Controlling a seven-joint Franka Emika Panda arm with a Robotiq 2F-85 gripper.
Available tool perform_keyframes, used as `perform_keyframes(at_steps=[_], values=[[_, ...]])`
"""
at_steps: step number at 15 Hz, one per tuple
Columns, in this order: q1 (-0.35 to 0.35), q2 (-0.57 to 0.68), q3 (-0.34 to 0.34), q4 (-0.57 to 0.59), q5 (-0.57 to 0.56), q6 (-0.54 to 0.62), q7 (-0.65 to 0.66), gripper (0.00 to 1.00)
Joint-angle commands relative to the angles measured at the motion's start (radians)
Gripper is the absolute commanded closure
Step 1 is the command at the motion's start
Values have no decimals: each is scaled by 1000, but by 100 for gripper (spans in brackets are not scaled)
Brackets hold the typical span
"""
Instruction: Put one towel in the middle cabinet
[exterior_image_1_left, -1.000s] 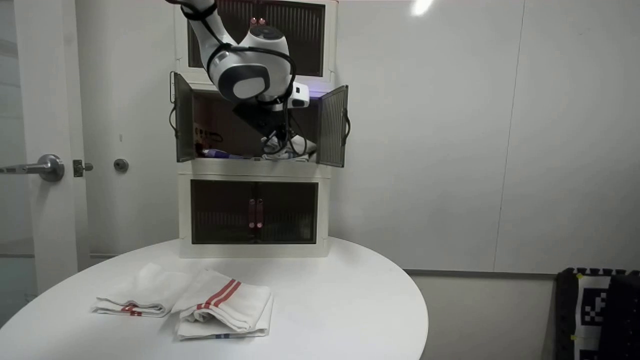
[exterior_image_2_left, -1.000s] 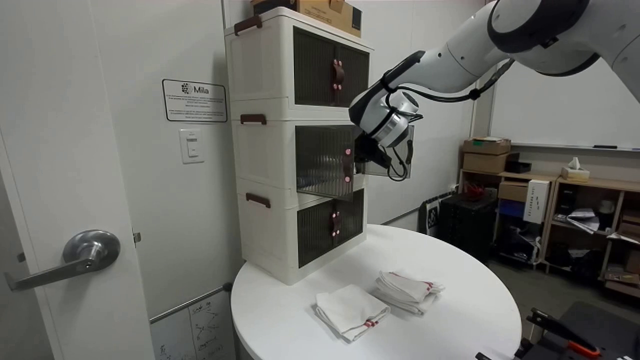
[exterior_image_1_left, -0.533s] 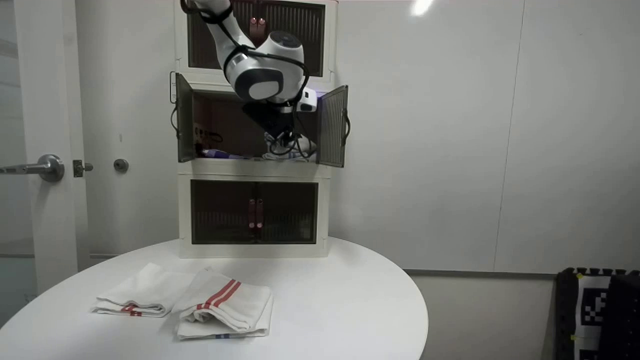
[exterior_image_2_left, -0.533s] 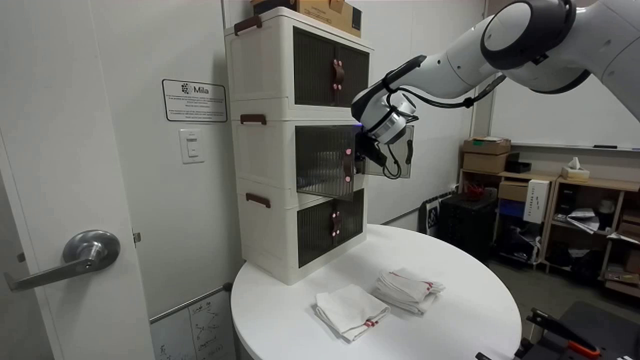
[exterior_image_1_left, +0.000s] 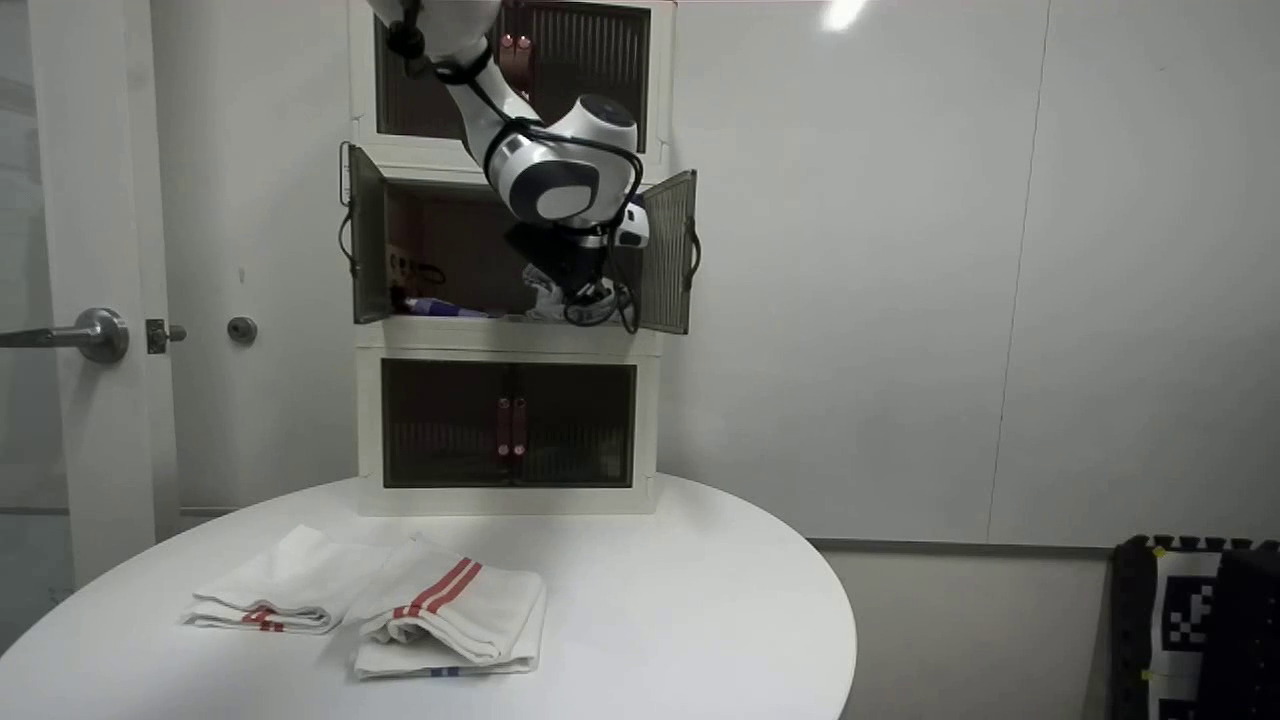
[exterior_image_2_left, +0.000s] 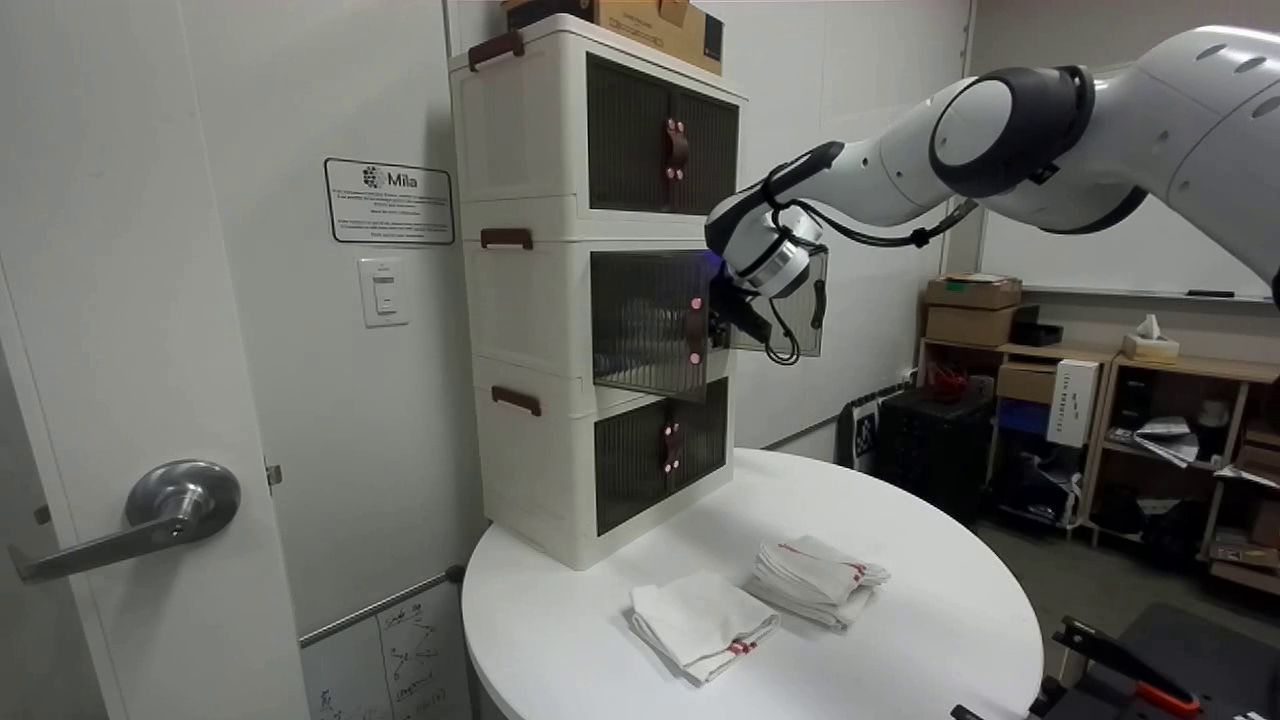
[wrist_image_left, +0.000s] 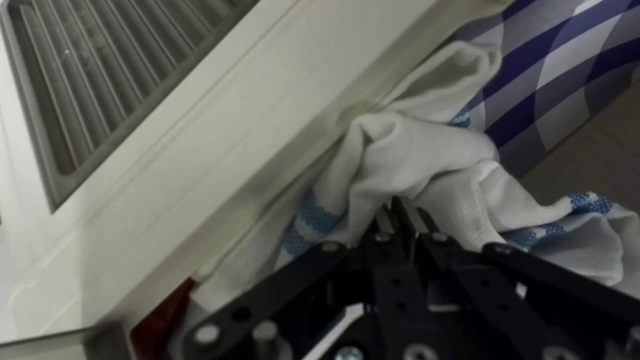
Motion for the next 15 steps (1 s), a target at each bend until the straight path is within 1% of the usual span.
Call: perform_keyframes(at_steps=[1, 3, 5, 7, 9, 10, 11, 12, 15], values=[[19, 74, -28, 140, -39, -89, 28, 68], [12, 79, -23, 161, -42, -119, 19, 57], [1, 70, -10, 160, -31, -147, 1, 42], [-2, 48, 1, 137, -20, -160, -13, 27], [-20, 10, 12, 91, -9, -175, -37, 14], [-28, -15, 10, 63, -9, -191, -42, 5], [-32, -37, 2, 41, -15, -216, -46, 1], [-42, -67, -3, 13, -22, -267, -57, 0], [-58, -167, -42, -76, -47, -404, -92, 0]])
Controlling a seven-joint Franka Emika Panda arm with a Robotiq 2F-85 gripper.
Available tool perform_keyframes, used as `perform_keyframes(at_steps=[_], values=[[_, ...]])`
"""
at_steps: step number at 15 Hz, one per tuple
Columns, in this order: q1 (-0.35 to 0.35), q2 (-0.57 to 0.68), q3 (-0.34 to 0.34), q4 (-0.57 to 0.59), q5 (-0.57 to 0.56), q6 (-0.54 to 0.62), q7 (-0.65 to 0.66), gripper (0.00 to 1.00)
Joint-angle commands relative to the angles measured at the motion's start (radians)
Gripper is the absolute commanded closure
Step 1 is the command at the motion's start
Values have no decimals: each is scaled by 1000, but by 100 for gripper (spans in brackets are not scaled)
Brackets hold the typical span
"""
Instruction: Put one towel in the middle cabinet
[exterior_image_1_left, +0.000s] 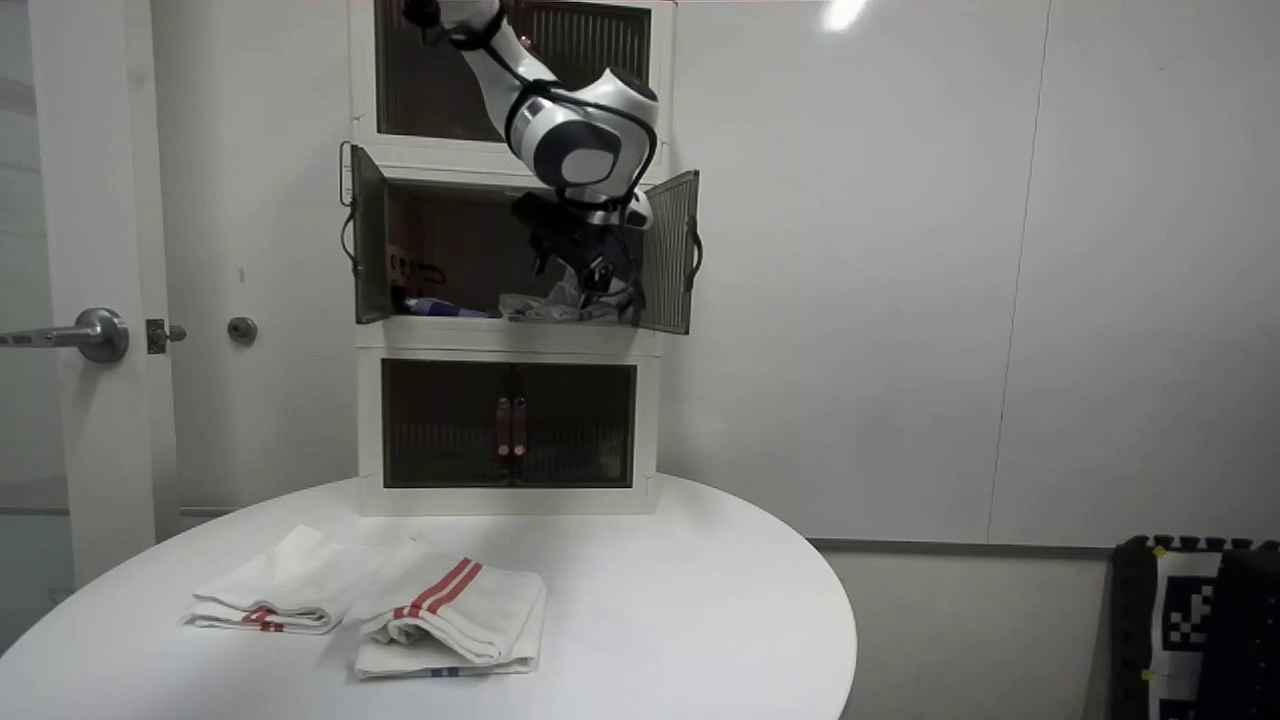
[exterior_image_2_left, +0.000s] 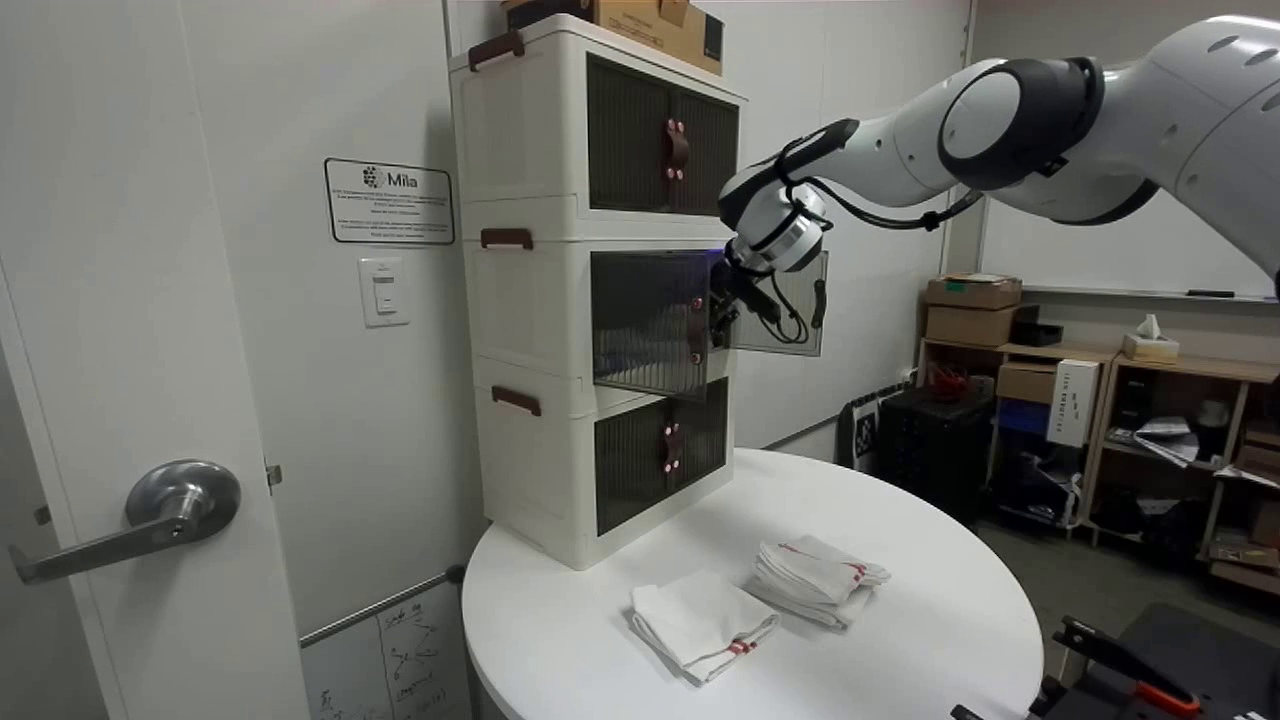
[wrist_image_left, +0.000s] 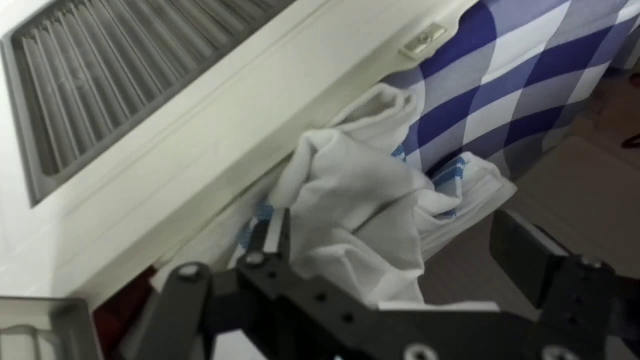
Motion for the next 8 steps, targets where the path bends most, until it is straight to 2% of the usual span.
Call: perform_keyframes(at_steps=[1, 5, 8], values=[[-33, -160, -48, -153, -31, -169, -56, 0], [-17, -285, -140, -230, -87, -380, -73, 0], [6, -396, -198, -345, -131, -437, -117, 0]])
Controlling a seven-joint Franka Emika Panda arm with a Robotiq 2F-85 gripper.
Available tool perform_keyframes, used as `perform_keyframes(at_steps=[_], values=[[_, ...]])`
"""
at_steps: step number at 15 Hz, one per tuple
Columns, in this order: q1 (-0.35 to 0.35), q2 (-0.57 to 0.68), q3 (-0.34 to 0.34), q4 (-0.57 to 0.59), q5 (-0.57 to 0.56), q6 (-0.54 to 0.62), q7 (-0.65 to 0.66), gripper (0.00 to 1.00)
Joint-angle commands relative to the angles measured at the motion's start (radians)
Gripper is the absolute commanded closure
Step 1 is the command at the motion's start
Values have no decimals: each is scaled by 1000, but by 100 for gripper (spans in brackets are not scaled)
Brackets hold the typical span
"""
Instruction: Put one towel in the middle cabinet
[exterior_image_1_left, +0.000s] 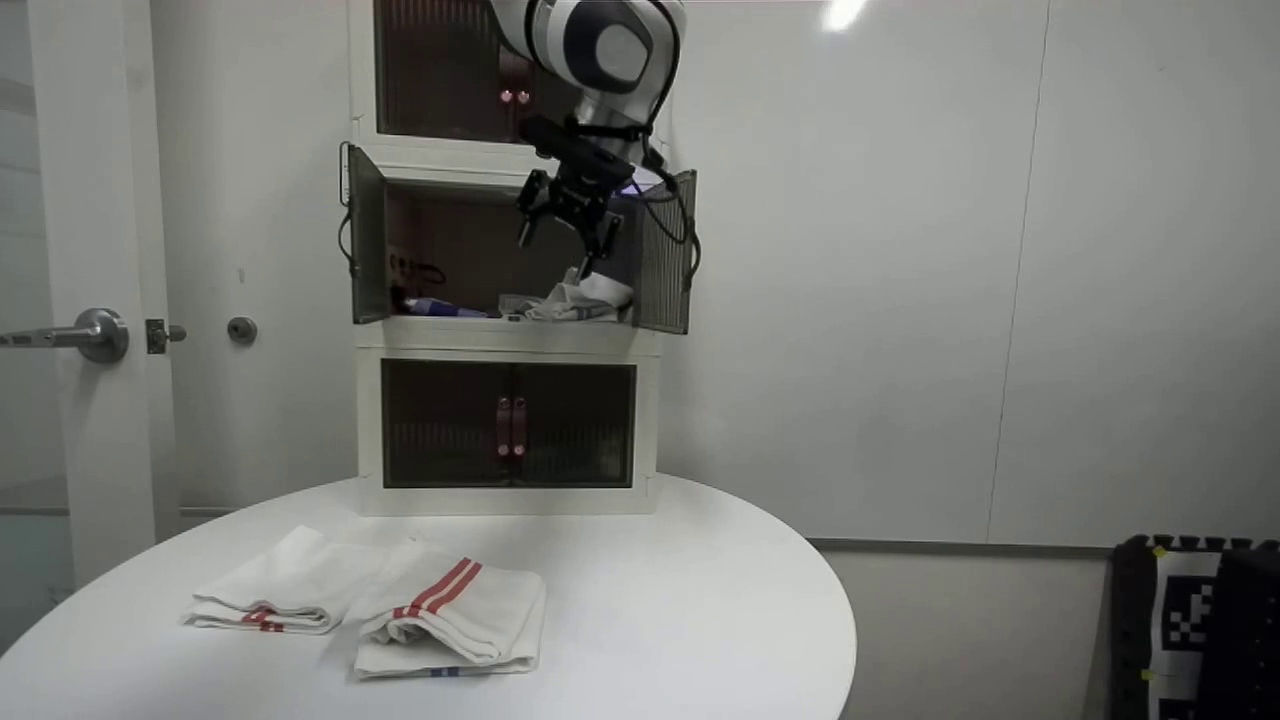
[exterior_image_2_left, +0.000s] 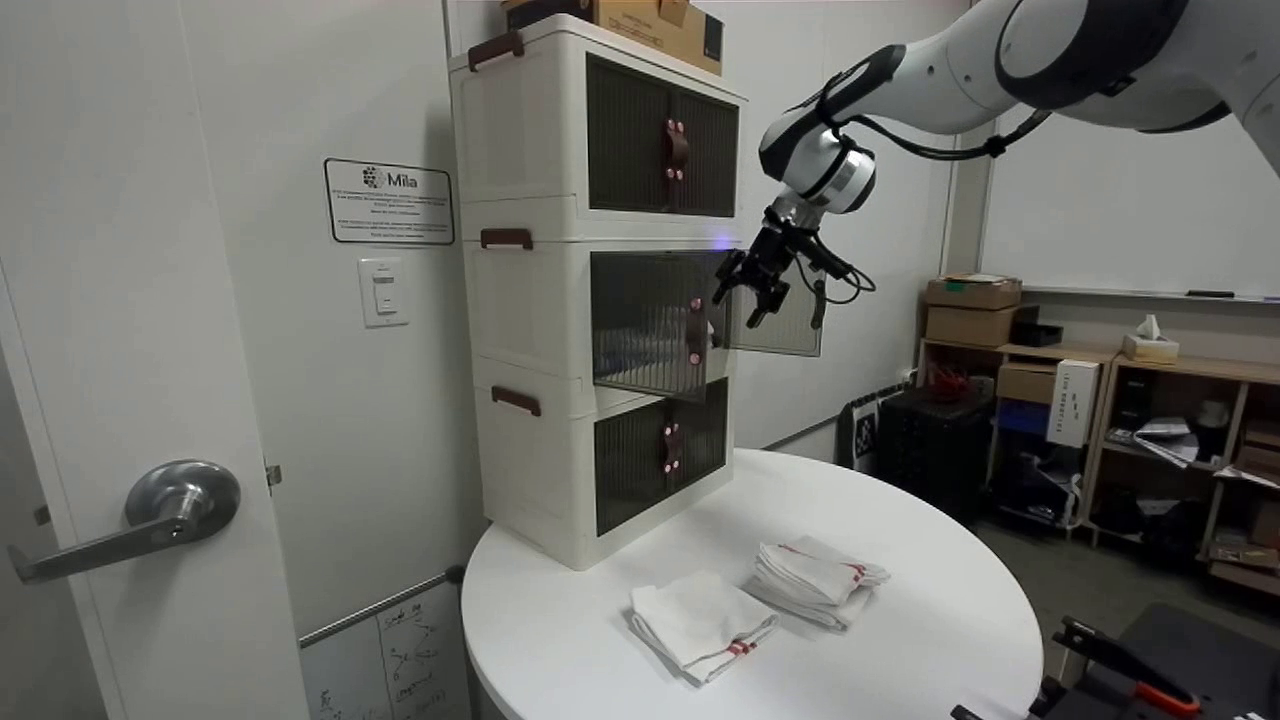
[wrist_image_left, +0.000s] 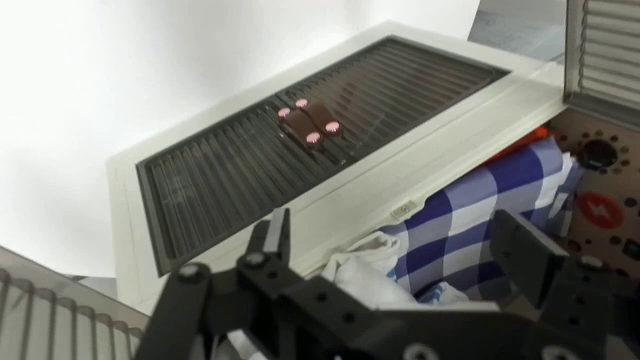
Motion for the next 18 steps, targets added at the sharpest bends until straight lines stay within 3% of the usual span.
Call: perform_keyframes(at_steps=[1, 6, 11, 14, 18], values=[[43, -168, -75, -201, -61, -43, -63, 0], [116, -318, -132, -462, -154, 36, -132, 0], [161, -514, -161, -727, -171, 181, -183, 0], [196, -648, -182, -886, -186, 272, -178, 0], [250, -832, -203, -1089, -281, 301, -143, 0]])
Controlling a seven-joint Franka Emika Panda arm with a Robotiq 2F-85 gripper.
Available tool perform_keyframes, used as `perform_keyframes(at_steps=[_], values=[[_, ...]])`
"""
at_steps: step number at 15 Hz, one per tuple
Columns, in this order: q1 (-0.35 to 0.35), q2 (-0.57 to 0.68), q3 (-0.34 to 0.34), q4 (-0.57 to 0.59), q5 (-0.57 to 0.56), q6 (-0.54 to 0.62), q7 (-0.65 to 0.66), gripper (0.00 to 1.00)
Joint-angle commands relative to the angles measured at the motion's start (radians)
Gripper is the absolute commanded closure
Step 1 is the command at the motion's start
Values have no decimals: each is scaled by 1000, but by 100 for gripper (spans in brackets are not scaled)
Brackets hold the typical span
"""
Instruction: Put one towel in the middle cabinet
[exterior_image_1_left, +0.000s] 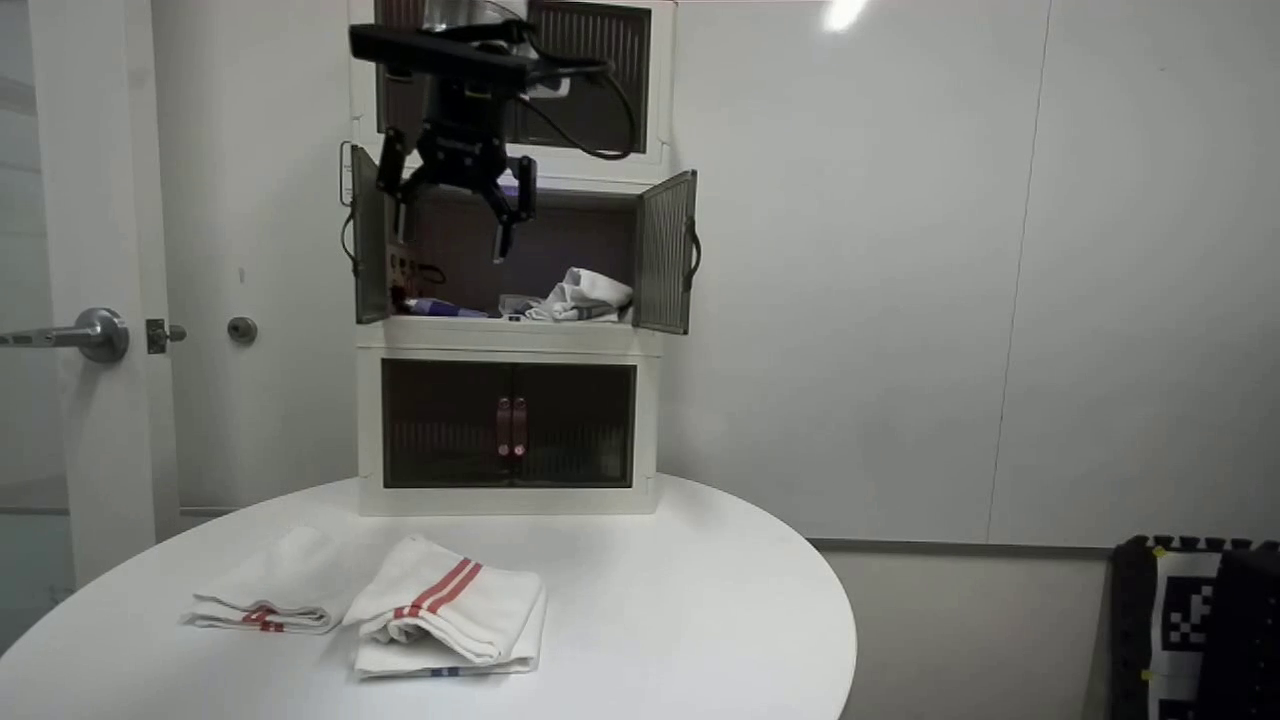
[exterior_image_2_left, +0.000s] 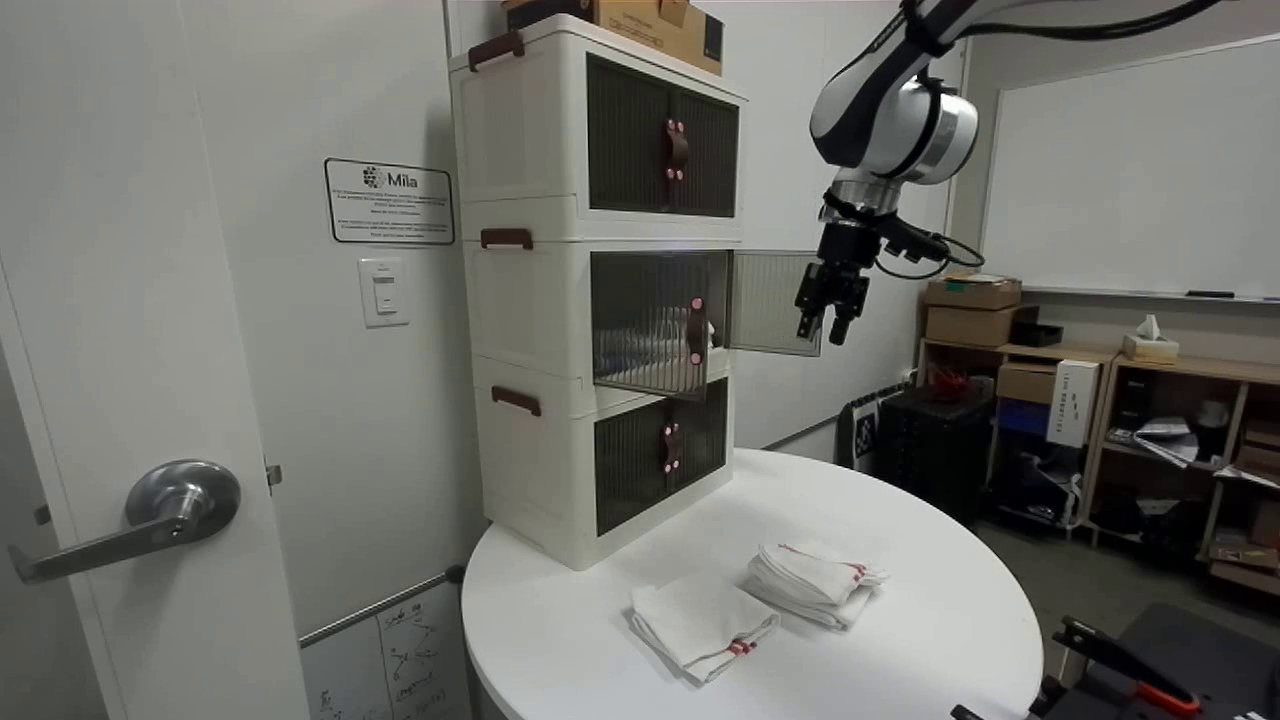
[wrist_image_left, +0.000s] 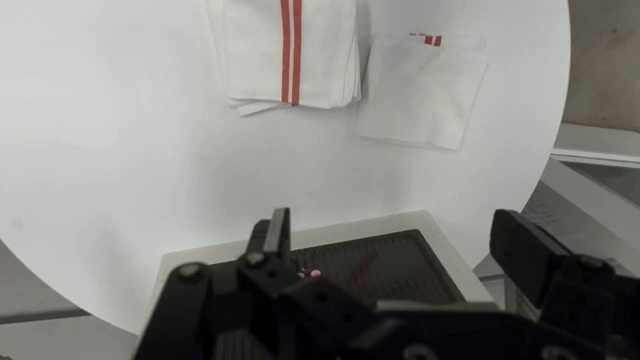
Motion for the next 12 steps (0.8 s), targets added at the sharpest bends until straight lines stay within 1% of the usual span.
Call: perform_keyframes(at_steps=[1, 4, 6, 7, 9, 12], values=[[65, -203, -32, -213, -89, 41, 32, 0], [96, -330, -44, -292, -145, 1, 64, 0], [108, -400, -52, -321, -166, -19, 111, 0], [127, -303, -72, -265, -149, -3, 79, 0], [133, -365, -76, -295, -162, -12, 101, 0], [133, -389, -78, -312, -165, -13, 105, 0]])
